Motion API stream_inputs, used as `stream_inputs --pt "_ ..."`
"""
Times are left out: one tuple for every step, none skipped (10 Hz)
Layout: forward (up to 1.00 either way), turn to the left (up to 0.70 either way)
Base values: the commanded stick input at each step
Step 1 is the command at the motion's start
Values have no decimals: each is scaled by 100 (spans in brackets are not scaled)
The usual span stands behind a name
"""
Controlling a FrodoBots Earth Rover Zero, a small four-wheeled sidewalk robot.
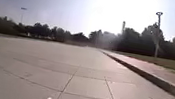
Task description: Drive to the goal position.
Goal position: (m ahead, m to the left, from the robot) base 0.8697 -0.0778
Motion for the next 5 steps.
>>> stream_inputs --pt "70 0" --pt "70 0" --pt "70 0" --pt "70 0" --pt "70 0"
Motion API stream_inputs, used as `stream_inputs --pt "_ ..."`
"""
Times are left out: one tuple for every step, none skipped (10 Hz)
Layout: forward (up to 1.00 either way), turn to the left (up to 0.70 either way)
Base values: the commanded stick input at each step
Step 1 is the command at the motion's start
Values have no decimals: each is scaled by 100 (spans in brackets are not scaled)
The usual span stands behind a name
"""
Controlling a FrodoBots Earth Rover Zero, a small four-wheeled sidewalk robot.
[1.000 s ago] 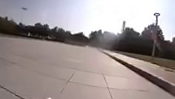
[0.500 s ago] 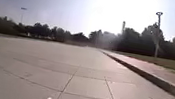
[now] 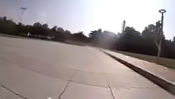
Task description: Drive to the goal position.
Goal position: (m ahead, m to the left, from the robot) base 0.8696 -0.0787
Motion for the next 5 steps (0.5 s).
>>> stream_inputs --pt "70 0" --pt "70 0" --pt "70 0" --pt "70 0" --pt "70 0"
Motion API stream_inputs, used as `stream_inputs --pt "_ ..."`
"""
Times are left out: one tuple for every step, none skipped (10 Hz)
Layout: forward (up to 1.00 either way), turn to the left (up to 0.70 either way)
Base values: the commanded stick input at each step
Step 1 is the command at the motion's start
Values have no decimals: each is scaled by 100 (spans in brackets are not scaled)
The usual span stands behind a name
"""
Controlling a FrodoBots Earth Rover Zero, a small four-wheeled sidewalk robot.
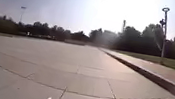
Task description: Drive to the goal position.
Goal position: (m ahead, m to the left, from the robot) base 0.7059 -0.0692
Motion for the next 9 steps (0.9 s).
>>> stream_inputs --pt "70 0" --pt "70 0" --pt "70 0" --pt "70 0" --pt "70 0" --pt "70 0" --pt "70 0" --pt "70 0" --pt "70 0"
